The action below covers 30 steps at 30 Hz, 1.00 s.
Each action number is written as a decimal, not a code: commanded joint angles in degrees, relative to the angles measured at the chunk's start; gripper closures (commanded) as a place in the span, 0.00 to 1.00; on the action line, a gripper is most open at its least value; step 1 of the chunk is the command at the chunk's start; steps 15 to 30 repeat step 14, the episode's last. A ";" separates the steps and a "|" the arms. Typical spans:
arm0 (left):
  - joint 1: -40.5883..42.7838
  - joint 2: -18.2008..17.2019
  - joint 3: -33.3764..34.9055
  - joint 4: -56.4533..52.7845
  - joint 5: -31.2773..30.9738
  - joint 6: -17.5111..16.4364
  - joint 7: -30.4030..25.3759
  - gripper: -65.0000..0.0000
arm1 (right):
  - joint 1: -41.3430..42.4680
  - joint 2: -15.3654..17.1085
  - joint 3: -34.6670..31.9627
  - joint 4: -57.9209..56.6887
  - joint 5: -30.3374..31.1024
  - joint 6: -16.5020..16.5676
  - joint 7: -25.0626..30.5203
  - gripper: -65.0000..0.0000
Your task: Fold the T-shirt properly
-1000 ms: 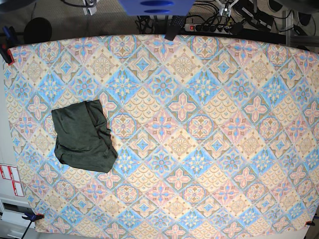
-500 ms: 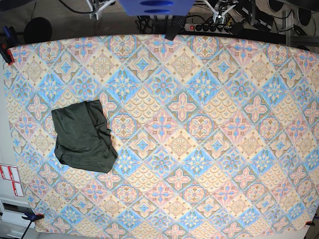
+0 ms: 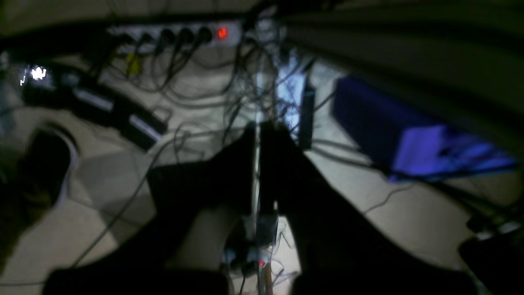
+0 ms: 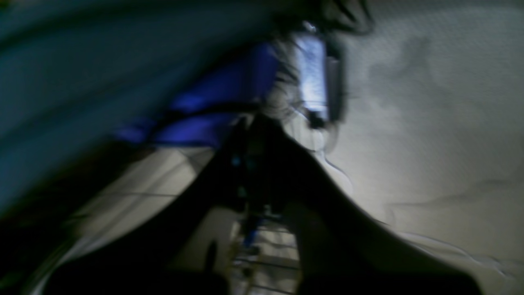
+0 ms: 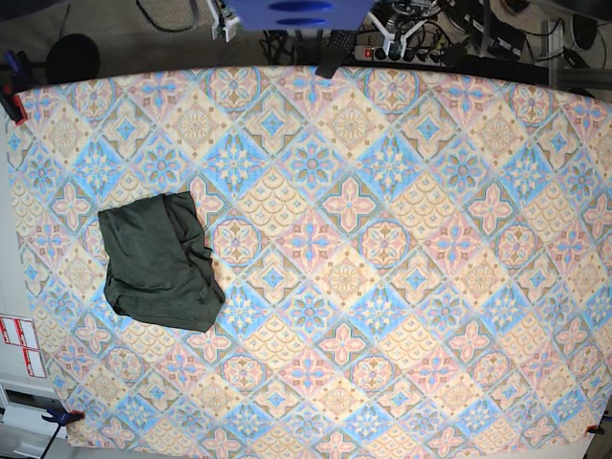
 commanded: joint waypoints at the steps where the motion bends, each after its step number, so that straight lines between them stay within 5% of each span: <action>1: 0.57 0.23 0.02 0.19 -0.11 0.15 -0.48 1.00 | -0.34 0.15 0.23 0.19 -0.02 0.61 0.56 1.00; 14: 0.57 0.84 -0.24 0.19 -0.64 0.15 -0.48 1.00 | -0.43 3.85 0.41 0.19 0.25 0.61 0.47 1.00; 30: 0.57 0.84 -0.24 0.19 -0.64 0.15 -0.48 1.00 | -0.43 3.85 0.41 0.19 0.25 0.61 0.47 1.00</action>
